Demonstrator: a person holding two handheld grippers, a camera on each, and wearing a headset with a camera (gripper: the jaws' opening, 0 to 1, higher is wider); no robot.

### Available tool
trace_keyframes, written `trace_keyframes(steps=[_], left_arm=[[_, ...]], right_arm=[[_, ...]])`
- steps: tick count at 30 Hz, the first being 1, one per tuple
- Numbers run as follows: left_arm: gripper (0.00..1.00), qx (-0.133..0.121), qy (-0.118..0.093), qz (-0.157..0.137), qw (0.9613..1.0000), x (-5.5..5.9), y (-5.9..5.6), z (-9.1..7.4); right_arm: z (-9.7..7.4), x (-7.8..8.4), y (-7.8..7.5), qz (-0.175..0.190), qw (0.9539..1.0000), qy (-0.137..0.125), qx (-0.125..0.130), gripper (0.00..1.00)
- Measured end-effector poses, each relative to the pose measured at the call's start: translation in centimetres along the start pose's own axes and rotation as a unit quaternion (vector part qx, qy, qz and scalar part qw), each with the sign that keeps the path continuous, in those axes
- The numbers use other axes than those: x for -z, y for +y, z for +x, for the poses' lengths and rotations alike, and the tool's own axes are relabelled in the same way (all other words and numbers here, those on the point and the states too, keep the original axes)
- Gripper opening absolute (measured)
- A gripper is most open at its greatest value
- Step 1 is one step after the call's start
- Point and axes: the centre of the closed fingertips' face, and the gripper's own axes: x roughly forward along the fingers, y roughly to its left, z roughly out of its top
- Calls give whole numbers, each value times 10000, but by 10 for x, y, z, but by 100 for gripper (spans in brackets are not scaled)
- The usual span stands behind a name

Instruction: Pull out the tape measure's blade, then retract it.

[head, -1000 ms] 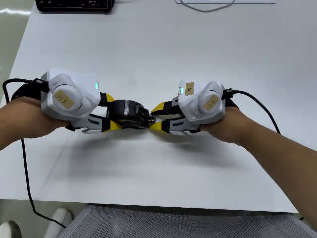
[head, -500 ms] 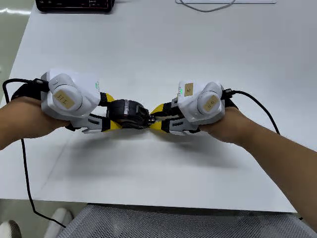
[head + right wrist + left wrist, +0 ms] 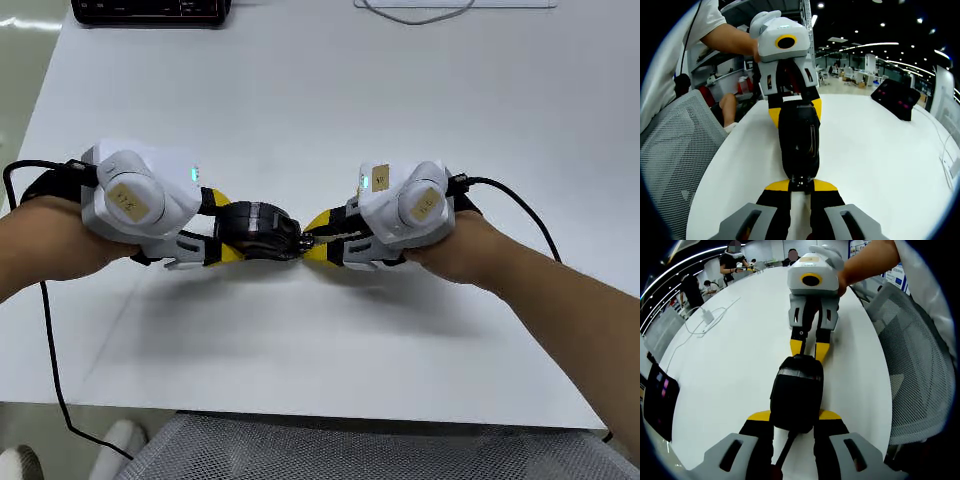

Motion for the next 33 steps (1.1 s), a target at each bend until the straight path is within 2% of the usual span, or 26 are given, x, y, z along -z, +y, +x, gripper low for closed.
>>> trace_keyframes(steps=[11,33], left_arm=[[25,16,70,12,10000,1,0,0],[25,2,53,-15,10000,0,0,0]], right_arm=[[-1,1,1,27,10000,-14,-15,10],[-10,7,0,-11,10000,70,-3,10]])
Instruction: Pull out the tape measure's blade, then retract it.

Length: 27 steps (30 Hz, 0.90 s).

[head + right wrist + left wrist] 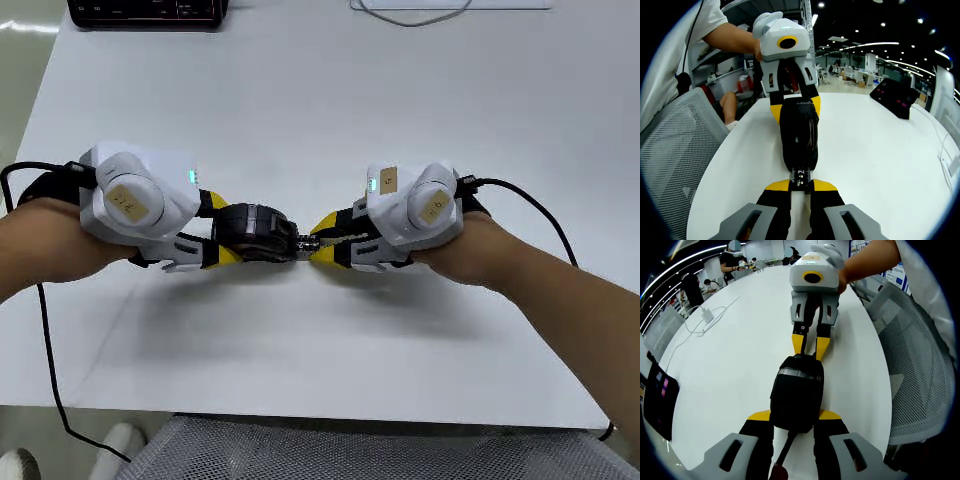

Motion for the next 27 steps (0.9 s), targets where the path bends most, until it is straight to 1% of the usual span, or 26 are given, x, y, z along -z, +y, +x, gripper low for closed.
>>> trace_keyframes(steps=[8,18,27], left_arm=[[25,-3,-6,1,10000,0,0,0],[25,-9,-10,-12,10000,0,0,0],[25,-19,-9,-9,10000,0,0,1]], right_arm=[[-8,6,0,-12,10000,48,7,10],[-20,12,1,64,10000,34,47,10],[-29,17,2,26,9999,119,65,10]])
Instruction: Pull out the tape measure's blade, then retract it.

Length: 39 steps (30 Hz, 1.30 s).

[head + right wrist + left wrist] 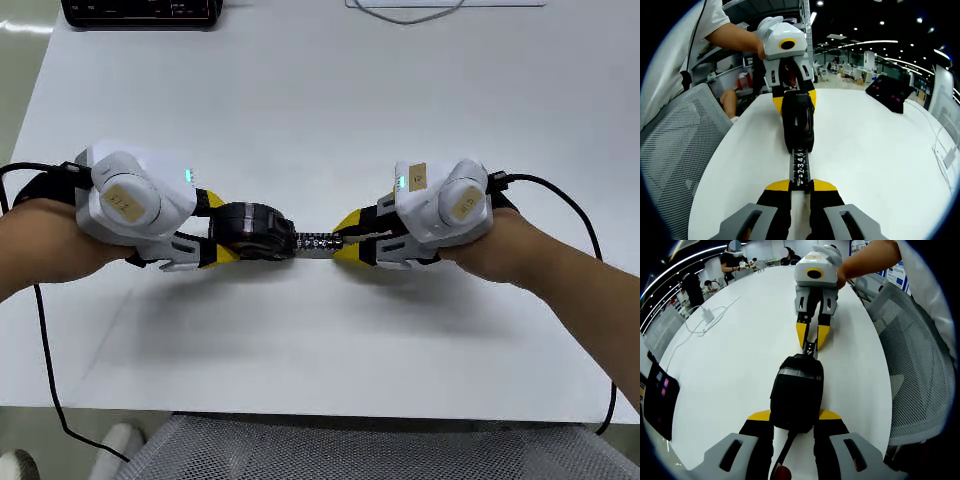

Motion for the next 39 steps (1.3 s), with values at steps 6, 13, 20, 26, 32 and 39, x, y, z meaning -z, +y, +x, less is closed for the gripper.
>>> trace_keyframes(steps=[6,13,20,26,32,39], left_arm=[[25,-7,4,0,10000,0,0,0],[25,-7,11,-1,10000,0,0,0],[25,-19,3,-12,10000,0,0,0],[25,-16,1,1,10000,0,0,0],[25,-21,-4,-5,10000,0,0,0],[25,-28,-4,-5,10000,0,0,0]], right_arm=[[-6,4,0,19,10000,20,24,9],[-14,11,-2,28,10000,61,44,9],[-21,17,-3,14,9999,114,72,9],[-25,21,-3,33,9998,153,114,9],[-33,26,-3,32,9997,201,148,9],[-41,31,-3,-14,9995,275,176,9]])
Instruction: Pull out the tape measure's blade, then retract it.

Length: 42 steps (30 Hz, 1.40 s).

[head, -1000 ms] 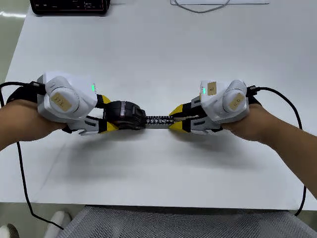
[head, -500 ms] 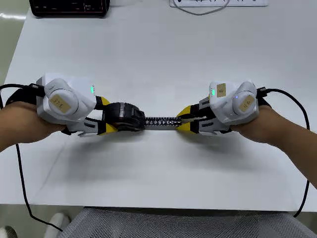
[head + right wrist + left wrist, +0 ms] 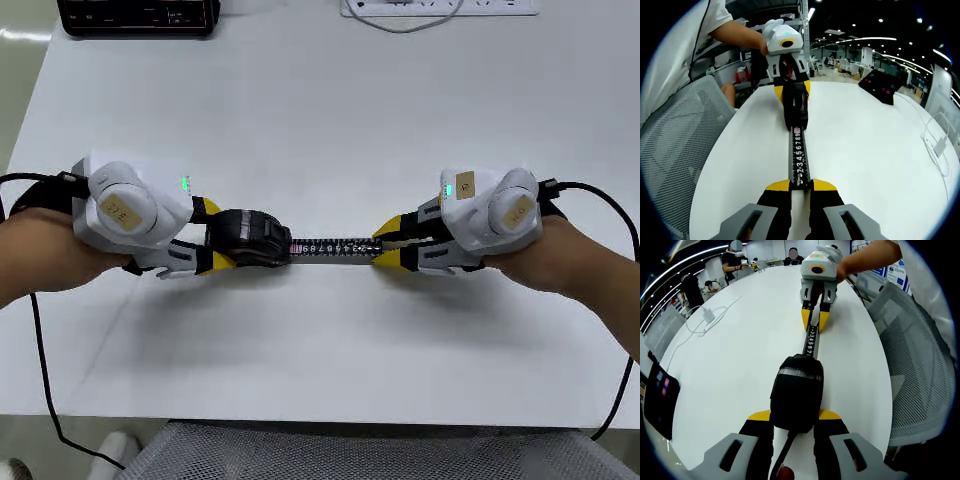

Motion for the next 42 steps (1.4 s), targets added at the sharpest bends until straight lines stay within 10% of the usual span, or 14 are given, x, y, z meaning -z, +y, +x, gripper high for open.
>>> trace_keyframes(steps=[42], left_arm=[[25,-17,37,25,10000,0,0,0]], right_arm=[[-41,37,0,12,9993,367,123,8]])
